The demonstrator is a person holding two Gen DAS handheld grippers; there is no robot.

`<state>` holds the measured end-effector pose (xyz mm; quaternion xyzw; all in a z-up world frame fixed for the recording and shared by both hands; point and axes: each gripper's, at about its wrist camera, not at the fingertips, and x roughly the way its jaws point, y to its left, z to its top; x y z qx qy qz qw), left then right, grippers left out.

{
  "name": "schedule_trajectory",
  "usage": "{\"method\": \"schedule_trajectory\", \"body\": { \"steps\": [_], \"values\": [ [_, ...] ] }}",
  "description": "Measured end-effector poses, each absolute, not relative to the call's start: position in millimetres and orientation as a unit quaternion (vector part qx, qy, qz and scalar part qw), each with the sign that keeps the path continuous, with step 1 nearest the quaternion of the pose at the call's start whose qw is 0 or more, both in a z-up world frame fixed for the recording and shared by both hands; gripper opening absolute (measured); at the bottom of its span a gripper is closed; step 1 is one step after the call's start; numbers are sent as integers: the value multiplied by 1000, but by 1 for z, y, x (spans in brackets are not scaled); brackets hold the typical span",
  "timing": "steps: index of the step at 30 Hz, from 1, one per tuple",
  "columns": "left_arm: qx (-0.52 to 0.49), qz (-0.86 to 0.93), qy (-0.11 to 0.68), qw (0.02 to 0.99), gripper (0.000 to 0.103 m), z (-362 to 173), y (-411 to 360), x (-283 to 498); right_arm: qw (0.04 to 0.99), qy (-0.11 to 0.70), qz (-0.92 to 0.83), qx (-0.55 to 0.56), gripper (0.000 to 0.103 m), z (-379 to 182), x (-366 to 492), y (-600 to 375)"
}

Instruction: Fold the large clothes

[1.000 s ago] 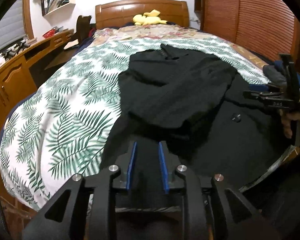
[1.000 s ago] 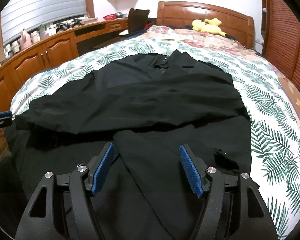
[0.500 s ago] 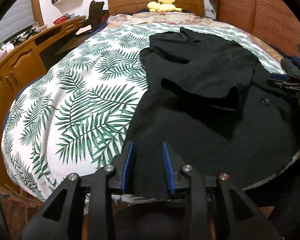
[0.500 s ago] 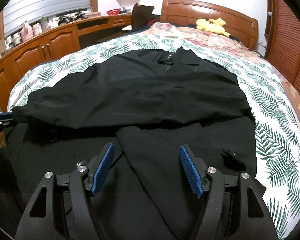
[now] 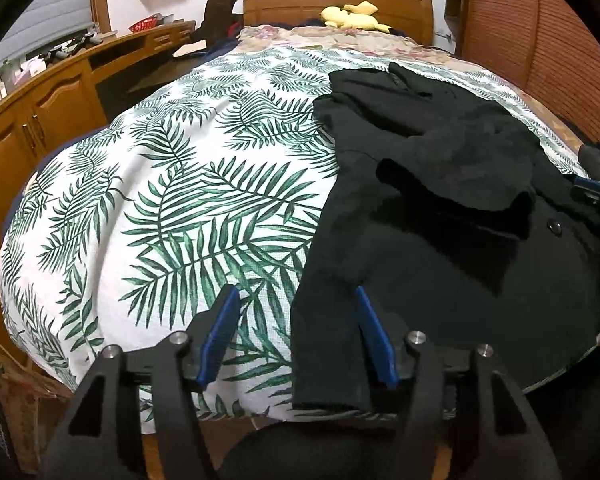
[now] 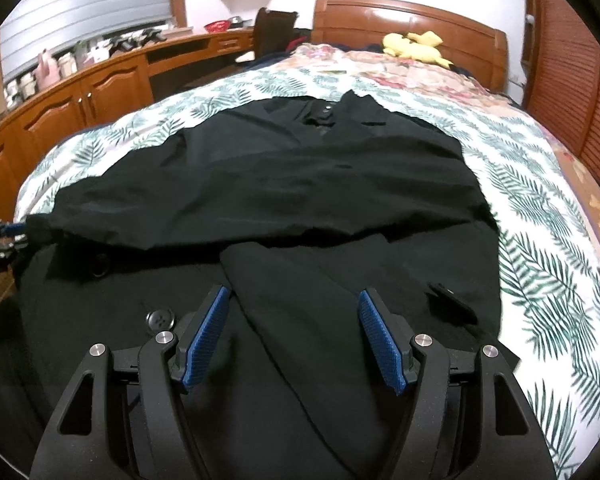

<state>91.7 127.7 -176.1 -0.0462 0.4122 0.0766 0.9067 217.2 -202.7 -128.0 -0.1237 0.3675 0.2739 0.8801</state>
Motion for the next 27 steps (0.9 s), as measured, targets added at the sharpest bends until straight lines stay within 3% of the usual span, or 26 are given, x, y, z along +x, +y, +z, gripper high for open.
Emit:
{"method": "schedule_trajectory", "body": {
  "steps": [15, 25, 26, 27],
  "values": [
    [-46, 72, 404, 911, 61, -177, 128, 86, 886, 410, 181, -120, 74, -115, 165, -332],
    [-49, 66, 404, 911, 61, -177, 129, 87, 866, 442, 203, -117, 75, -140, 140, -337],
    [-49, 66, 404, 911, 61, -177, 129, 87, 866, 441, 203, -123, 74, -142, 139, -333],
    [-49, 66, 404, 911, 61, -178, 129, 87, 864, 441, 212, -121, 66, -141, 138, -329]
  ]
}}
